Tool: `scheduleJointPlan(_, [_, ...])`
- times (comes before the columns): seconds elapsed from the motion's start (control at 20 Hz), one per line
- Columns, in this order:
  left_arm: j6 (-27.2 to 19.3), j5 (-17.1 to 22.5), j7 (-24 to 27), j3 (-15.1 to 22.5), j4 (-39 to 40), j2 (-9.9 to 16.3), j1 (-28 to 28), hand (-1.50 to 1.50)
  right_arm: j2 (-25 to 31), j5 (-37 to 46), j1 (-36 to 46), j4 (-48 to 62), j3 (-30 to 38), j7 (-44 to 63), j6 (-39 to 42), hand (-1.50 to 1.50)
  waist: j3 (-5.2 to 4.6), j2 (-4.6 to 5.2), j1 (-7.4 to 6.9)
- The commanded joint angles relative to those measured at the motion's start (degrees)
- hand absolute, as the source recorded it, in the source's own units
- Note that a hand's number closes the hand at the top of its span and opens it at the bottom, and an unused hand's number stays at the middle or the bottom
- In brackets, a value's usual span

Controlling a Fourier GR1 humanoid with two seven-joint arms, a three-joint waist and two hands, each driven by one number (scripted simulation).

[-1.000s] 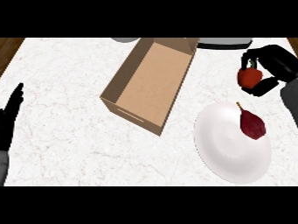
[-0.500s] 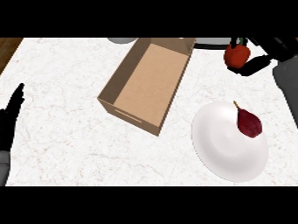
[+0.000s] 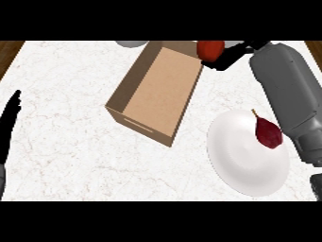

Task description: Pick the bell pepper from the plate and place it in the cardboard box

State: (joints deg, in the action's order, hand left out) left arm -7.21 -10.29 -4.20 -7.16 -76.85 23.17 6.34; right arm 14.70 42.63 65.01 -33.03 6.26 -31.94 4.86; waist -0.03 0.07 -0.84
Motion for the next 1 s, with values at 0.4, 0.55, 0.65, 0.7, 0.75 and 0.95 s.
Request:
scheduleJointPlan(0.4, [-0.2, -2.0, 0.1, 1.1, 0.1, -1.9, 1.3, 0.0, -10.6, -2.1, 10.6, 12.5, 3.4, 10.0, -2.8, 1.5, 0.01, 0.71, -1.49])
scheduleJointPlan(0.55, [0.7, -1.8, -1.3, 1.3, 0.8, -1.7, 4.3, 0.0, -12.2, -1.1, 12.9, 16.6, 3.4, 10.8, -5.6, 1.5, 0.0, 1.19, -2.42])
scheduleJointPlan(0.65, [0.7, -1.9, -1.2, 1.6, 0.0, -2.0, 3.2, 0.0, -12.5, -1.0, 13.5, 18.2, 3.9, 11.9, -7.0, 1.5, 0.01, 1.12, -2.54])
scheduleJointPlan(0.7, [0.9, -1.4, 2.4, 0.7, 3.4, -1.9, 3.5, 0.0, -14.0, -0.1, 14.8, 19.0, 3.2, 13.4, -7.9, 1.5, -0.06, 1.44, -2.89])
scheduleJointPlan(0.75, [0.5, -1.7, 1.3, 0.5, 1.0, -1.3, 2.8, 0.0, -14.3, 0.5, 14.5, 20.0, 2.9, 14.0, -9.3, 1.5, -0.04, 1.57, -3.74])
scheduleJointPlan(0.95, [0.2, -2.3, 0.0, 1.7, 0.4, -2.7, 3.9, 0.0, -14.6, 1.3, 14.6, 22.6, 2.7, 18.2, -14.1, 1.5, -0.03, 1.56, -3.47])
